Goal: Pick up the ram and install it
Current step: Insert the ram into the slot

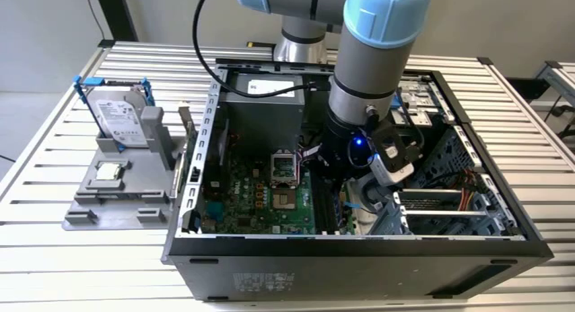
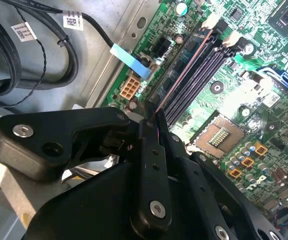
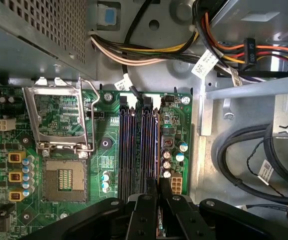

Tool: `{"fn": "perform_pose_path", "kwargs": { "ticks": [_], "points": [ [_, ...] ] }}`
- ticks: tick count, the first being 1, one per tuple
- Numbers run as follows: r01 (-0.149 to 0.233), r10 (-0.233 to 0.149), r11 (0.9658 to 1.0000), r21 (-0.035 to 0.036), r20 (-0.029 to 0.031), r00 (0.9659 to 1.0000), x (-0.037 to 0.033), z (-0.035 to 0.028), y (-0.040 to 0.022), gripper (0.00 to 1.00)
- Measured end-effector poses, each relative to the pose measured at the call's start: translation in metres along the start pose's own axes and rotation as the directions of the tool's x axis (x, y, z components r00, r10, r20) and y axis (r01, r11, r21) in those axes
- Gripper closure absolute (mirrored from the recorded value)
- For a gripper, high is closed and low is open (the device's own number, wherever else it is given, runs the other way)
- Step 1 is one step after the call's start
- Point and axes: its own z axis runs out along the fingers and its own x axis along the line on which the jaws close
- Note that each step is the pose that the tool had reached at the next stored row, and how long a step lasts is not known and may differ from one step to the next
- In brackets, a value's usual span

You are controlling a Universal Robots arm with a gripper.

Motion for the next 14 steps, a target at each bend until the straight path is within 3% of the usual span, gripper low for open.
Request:
{"fn": "perform_pose_path", "kwargs": {
  "ticks": [10,14],
  "points": [
    [0.0,0.0,1.0,-0.0003,0.0001,1.0,0.0004,-0.0005,0.0001,1.0],
    [-0.001,0.001,1.0,0.0,0.0,1.0,0.0003,-0.0044,-0.0001,1.0]
  ]
}}
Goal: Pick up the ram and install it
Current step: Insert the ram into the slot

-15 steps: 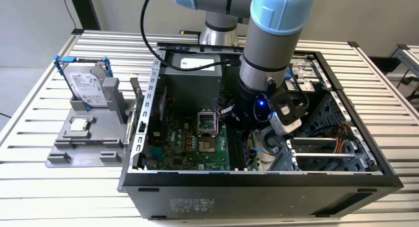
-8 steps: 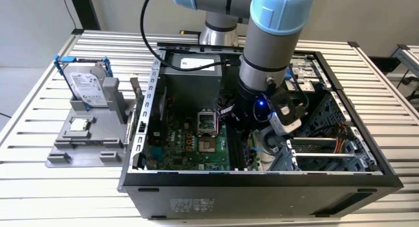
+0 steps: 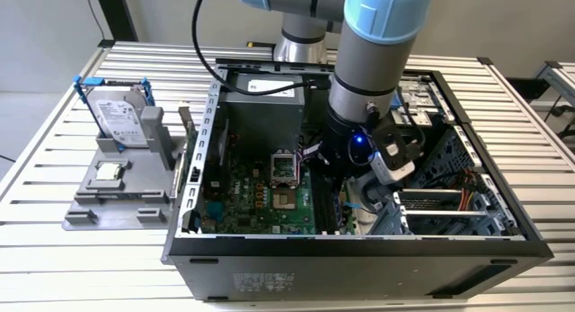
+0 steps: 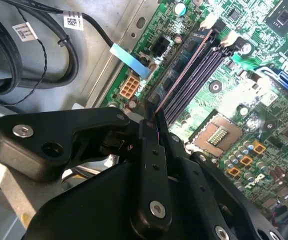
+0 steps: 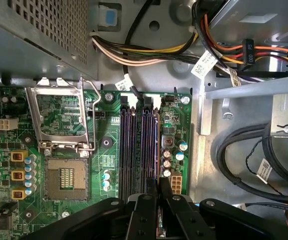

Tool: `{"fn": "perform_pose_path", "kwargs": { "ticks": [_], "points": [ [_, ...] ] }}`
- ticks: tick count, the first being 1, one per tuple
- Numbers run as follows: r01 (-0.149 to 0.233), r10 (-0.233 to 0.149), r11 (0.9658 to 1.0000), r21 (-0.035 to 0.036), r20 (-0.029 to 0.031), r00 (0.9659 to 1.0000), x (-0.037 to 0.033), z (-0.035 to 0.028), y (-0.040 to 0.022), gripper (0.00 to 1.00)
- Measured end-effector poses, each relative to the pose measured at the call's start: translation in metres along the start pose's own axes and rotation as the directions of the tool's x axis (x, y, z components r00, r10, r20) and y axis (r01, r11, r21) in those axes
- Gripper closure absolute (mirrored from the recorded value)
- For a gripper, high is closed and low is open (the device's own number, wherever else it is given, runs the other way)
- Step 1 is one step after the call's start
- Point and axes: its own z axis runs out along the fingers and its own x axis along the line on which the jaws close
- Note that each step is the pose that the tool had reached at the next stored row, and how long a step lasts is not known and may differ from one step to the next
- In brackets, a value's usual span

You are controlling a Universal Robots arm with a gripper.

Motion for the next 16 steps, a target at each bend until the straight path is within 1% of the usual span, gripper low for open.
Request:
{"fn": "perform_pose_path", "kwargs": {
  "ticks": [5,8,16],
  "points": [
    [-0.005,0.005,1.0,0.0001,-0.0001,1.0,0.0026,-0.0006,0.0,1.0],
    [-0.01,0.01,1.0,0.0006,-0.0003,1.0,0.003,-0.0005,0.0,1.0],
    [-0.015,0.015,0.9999,0.0004,-0.0004,0.9999,0.0032,0.0033,0.0001,1.0]
  ]
}}
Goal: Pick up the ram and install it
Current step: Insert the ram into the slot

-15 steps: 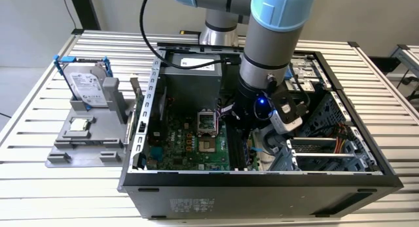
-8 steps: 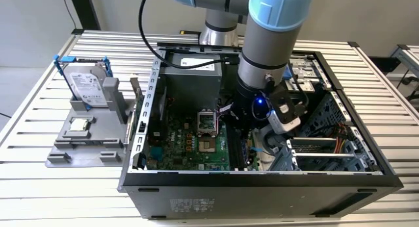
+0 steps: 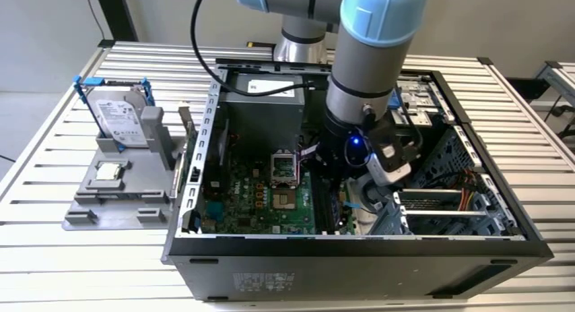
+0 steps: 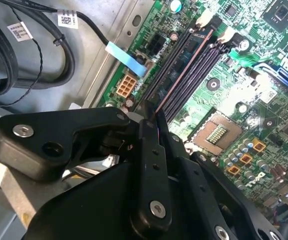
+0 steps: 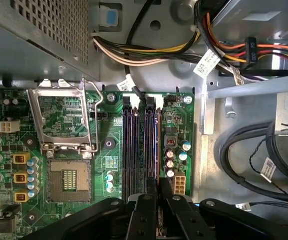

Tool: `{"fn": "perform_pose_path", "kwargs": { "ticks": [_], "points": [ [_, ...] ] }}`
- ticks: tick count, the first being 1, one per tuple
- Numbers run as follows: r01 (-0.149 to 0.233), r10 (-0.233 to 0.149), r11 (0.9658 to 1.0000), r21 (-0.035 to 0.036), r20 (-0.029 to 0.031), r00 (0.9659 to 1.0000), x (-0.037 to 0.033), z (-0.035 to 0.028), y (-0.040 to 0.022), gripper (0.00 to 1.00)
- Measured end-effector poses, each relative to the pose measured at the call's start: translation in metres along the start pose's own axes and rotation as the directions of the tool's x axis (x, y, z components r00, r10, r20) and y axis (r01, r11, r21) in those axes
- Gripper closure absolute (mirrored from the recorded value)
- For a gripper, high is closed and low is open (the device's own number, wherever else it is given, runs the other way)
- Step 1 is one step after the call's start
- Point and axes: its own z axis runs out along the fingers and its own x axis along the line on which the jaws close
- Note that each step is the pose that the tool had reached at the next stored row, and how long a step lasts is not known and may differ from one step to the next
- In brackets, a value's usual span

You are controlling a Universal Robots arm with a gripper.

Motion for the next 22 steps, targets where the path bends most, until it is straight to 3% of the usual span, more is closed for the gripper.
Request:
{"fn": "perform_pose_path", "kwargs": {
  "ticks": [6,17,22],
  "points": [
    [-0.003,0.003,1.0,0.0006,-0.0002,1.0,0.0001,0.0019,0.0,1.0],
    [-0.064,0.065,0.9979,0.0022,-0.0019,0.9979,-0.0004,0.002,-0.0002,1.0],
    [-0.071,0.071,0.9975,0.0026,-0.0021,0.9975,-0.0011,0.0024,-0.0001,1.0]
  ]
}}
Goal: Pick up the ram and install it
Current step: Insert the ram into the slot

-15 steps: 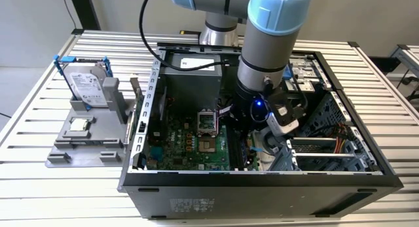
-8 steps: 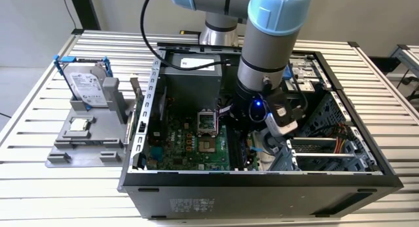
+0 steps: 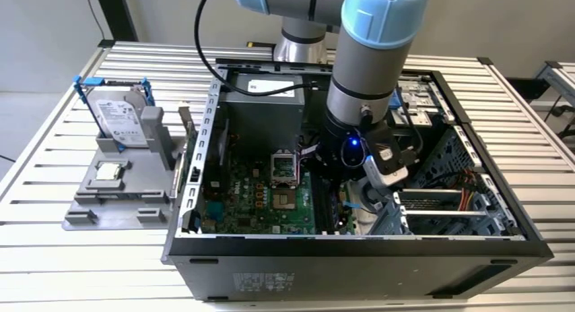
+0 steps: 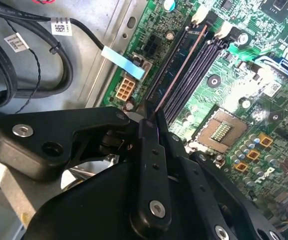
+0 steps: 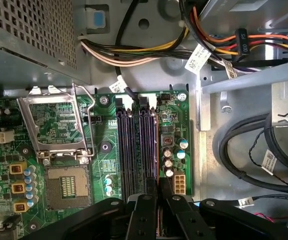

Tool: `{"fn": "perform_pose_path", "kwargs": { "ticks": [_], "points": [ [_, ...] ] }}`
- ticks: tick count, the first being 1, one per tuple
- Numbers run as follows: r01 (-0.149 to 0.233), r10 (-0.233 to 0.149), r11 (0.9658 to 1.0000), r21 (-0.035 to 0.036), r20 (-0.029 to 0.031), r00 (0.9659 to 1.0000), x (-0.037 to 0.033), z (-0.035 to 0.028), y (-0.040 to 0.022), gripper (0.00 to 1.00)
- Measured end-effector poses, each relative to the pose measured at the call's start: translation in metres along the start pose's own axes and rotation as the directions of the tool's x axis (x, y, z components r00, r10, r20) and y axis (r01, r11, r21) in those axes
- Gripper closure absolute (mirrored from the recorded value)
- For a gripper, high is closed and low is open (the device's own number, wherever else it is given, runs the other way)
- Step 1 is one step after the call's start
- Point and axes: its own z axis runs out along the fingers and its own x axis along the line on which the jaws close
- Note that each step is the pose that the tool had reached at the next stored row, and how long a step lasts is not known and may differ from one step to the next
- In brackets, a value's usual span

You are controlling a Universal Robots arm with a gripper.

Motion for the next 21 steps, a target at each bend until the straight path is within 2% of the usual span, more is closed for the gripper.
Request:
{"fn": "perform_pose_path", "kwargs": {
  "ticks": [4,9,21],
  "points": [
    [0.006,-0.006,1.0,-0.0002,0.0001,1.0,0.0,0.0002,0.0,1.0],
    [0.04,-0.04,0.9992,-0.0018,0.0013,0.9992,0.0003,0.0004,0.0001,1.0],
    [0.041,-0.041,0.9991,-0.0012,-0.0012,0.9991,0.0006,0.0032,0.0003,1.0]
  ]
}}
